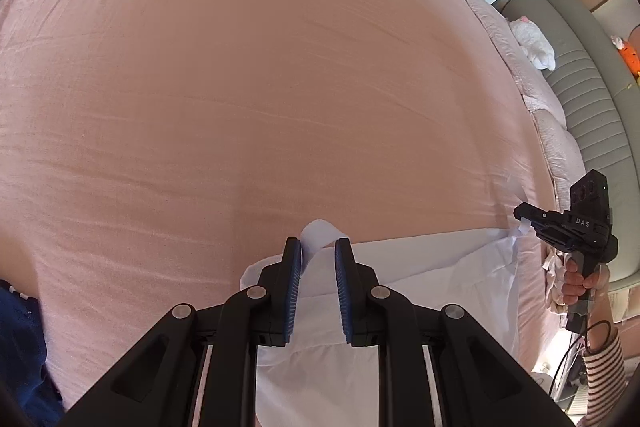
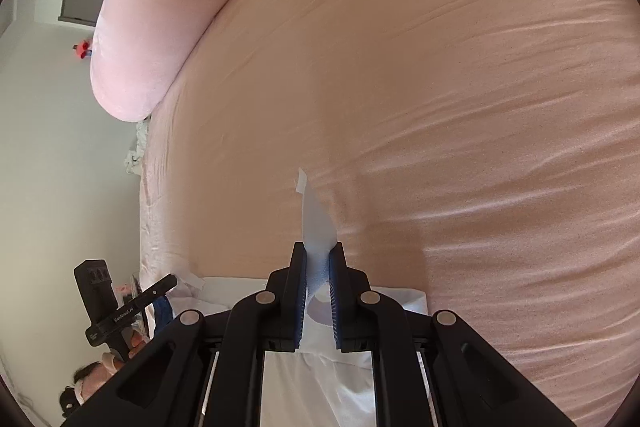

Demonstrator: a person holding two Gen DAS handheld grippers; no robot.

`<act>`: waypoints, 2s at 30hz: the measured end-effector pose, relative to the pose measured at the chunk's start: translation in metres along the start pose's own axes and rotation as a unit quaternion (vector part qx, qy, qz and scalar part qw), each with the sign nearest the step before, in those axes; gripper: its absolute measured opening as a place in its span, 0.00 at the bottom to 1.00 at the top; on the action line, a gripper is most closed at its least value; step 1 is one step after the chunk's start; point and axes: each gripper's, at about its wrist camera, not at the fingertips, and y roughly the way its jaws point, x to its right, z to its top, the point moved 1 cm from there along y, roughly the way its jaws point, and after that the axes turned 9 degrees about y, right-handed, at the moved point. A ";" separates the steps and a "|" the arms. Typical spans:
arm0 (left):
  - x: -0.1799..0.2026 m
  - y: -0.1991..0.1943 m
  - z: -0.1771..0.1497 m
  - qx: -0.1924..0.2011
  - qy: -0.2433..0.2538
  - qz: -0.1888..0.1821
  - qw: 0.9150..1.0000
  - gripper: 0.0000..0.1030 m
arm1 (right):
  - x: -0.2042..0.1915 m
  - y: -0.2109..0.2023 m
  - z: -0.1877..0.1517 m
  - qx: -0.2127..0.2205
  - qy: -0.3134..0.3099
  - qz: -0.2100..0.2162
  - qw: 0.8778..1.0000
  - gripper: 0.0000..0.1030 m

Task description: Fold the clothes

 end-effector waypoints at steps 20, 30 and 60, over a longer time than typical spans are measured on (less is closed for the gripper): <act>-0.009 -0.023 -0.040 -0.035 0.070 -0.064 0.995 0.15 | 0.009 0.016 -0.088 -0.155 -0.139 -0.024 0.978 0.10; 0.004 -0.034 -0.048 -0.036 0.056 -0.089 0.994 0.15 | -0.022 0.016 -0.102 -0.177 -0.156 -0.057 0.970 0.39; -0.004 0.001 -0.018 -0.087 -0.002 0.059 0.994 0.54 | -0.139 0.117 -0.131 -0.115 -0.225 -0.124 0.960 0.60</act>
